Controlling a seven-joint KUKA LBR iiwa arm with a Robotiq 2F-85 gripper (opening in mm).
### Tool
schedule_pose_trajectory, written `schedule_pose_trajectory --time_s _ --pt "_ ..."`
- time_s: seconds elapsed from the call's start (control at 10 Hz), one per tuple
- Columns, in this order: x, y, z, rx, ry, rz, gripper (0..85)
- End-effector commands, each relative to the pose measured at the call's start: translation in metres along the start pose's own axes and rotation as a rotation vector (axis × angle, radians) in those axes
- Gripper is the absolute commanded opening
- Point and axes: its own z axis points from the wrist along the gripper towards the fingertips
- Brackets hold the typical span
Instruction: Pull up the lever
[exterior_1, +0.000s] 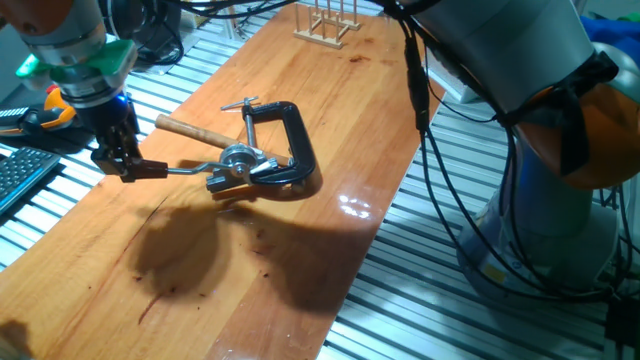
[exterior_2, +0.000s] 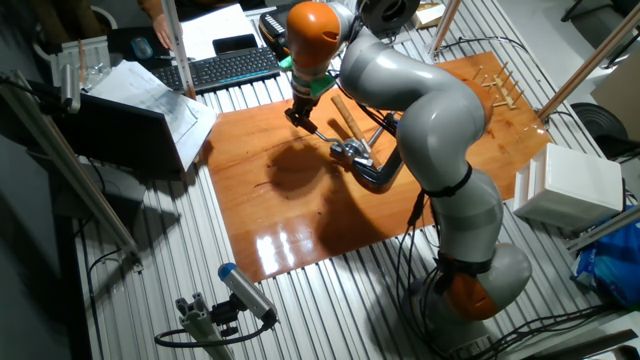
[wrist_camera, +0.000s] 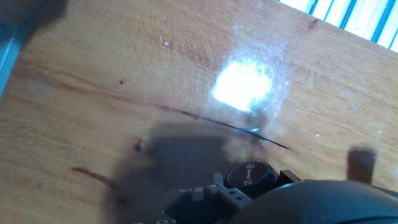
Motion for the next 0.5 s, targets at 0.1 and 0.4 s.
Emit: schedule_pose_trajectory --time_s 0.1,0.4 --pt "0.0019 -0.0011 -0.0009 -0.010 -0.014 0.001 0.0" --pt "0.0004 0.0026 -0.0007 -0.003 -0.012 0.001 0.0"
